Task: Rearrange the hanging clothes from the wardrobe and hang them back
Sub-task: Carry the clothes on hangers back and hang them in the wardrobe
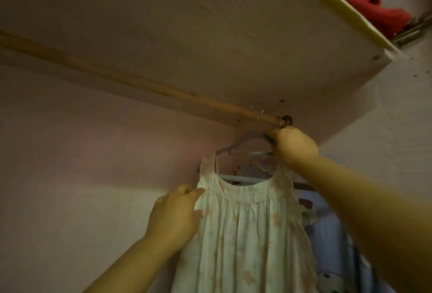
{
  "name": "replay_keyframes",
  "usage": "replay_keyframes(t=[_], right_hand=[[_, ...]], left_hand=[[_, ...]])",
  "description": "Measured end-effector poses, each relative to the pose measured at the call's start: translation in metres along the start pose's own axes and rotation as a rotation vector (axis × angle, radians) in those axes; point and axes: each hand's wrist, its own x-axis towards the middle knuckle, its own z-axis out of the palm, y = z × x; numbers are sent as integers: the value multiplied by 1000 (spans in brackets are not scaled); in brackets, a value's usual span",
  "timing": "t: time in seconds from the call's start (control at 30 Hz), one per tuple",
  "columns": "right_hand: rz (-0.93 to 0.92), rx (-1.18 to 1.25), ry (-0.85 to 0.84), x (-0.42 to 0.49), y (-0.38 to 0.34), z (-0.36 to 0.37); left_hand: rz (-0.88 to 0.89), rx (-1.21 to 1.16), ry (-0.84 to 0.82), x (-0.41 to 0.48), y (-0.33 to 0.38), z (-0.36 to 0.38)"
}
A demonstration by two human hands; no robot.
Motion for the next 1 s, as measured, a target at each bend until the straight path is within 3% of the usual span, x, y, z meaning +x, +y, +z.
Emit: replay_keyframes(t=[0.13,0.33,0.57,1.0], right_hand=[[8,12,-92,-9,-5,24],[42,-57,-73,-29,-11,25],[-188,-174,19,-103,-11,32],[-190,122,-564,-390,17,4]], left_hand=[[8,-15,16,6,-3,4],[6,-38,-10,-2,1,11],[-26,-43,-113,-35,15,5],[-171,59,-520,-232,119,-51]])
